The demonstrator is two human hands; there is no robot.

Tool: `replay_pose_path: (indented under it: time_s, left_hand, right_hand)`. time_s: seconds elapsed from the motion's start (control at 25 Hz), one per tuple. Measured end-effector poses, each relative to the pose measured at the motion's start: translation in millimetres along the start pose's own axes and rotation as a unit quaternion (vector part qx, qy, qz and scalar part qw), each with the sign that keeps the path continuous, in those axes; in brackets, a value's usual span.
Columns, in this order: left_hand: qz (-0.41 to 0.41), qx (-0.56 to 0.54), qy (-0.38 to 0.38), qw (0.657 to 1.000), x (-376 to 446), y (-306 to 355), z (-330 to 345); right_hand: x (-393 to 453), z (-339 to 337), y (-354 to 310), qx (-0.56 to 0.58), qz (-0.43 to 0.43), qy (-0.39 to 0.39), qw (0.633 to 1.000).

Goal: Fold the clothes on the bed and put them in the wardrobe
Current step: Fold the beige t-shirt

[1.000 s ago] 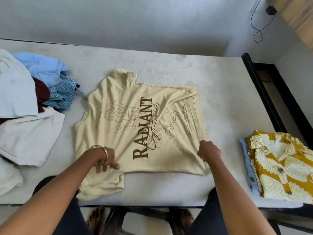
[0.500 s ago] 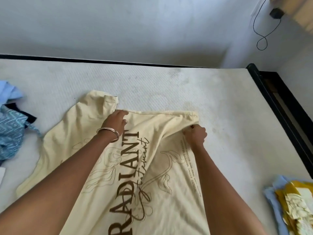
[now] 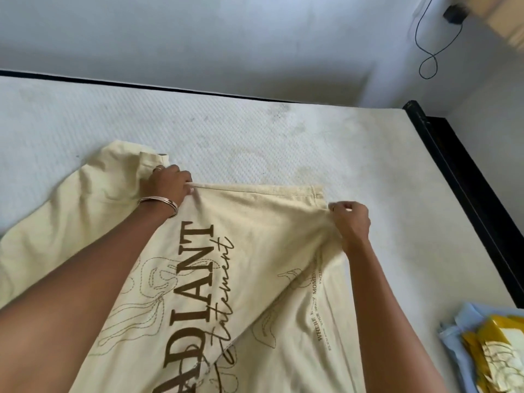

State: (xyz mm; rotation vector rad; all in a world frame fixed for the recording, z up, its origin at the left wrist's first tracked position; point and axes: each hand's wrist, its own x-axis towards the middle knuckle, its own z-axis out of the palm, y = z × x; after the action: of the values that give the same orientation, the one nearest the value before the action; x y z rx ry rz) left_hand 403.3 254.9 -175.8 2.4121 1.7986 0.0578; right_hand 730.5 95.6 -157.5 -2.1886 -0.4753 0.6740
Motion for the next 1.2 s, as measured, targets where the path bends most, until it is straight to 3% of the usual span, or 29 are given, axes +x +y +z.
replay_pose_path:
  time_s: [0.2,0.32,0.4,0.48,0.56,0.64,0.8,0.92,1.12,1.2]
  left_hand:
    - [0.017,0.046,0.034,0.998,10.1,0.3,-6.5]
    - [0.049,-0.012,0.061,0.997,13.6,3.1,-5.4]
    - [0.045,-0.059,0.061,0.995,16.9,-0.6,-2.1]
    - [0.107,-0.064,0.089,0.988,17.8,-6.9,0.2]
    - [0.188,-0.024,0.123,0.974,21.7,-14.8,3.4]
    - [0.212,0.039,0.110,0.970,26.3,-18.2,1.9]
    - [0.139,0.116,0.130,0.975,32.6,-12.1,11.2]
    - [0.062,0.110,0.084,0.989,27.6,-9.3,20.5]
    - [0.023,0.116,-0.035,0.992,31.6,0.4,12.9]
    - [-0.012,0.086,-0.038,0.995,25.2,4.1,12.0]
  right_hand:
    - [30.9,23.2,-32.8,-0.073,0.020,-0.053,0.996]
    - [43.0,28.0,-44.3,-0.134,0.006,-0.077,0.988]
    - [52.0,24.5,-51.4,-0.070,0.008,-0.089,0.994]
    - [65.5,17.2,-62.4,0.051,0.026,-0.075,0.996]
    - [77.0,12.0,-75.3,0.093,0.027,-0.045,0.994]
    - [88.3,16.3,-82.0,0.095,0.019,-0.005,0.995]
    - [80.5,38.9,-64.8,-0.003,-0.058,0.041,0.997]
    - [61.6,44.7,-39.7,-0.055,-0.129,0.033,0.990]
    - [32.8,7.1,-6.8,-0.001,-0.037,-0.094,0.995]
    - [18.9,-8.2,8.3,-0.034,-0.036,-0.128,0.990]
